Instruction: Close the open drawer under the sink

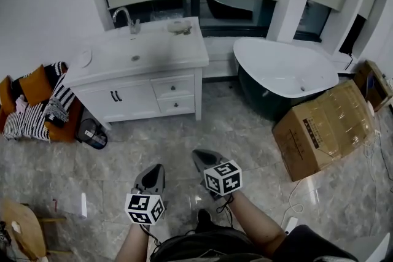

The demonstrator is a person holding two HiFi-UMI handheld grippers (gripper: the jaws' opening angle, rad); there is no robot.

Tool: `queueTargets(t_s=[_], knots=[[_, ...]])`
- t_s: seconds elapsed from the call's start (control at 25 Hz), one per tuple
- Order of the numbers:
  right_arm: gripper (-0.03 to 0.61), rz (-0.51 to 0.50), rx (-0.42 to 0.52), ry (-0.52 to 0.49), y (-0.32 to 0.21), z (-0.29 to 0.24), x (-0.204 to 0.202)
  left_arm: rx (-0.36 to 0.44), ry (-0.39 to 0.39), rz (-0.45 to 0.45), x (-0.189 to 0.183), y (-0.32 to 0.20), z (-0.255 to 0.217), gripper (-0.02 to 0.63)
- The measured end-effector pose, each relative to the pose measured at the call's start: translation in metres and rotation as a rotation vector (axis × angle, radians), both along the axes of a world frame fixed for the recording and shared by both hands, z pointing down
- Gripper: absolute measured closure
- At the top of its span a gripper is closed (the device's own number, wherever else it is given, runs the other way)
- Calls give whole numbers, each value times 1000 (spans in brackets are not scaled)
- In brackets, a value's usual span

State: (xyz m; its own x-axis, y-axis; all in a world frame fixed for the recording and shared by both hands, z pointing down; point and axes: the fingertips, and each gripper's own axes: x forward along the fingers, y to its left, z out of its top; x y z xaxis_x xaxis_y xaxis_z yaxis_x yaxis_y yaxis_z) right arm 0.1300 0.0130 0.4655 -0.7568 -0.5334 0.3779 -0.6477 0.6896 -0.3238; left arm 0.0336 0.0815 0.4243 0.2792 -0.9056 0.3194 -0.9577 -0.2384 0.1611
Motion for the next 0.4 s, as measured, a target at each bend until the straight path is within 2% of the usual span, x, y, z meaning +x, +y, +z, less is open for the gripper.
queueTargets(t_s=[0.4], knots=[[551,10,54,48,73,-11,-41,11,34,-10,-52,67,-6,598]])
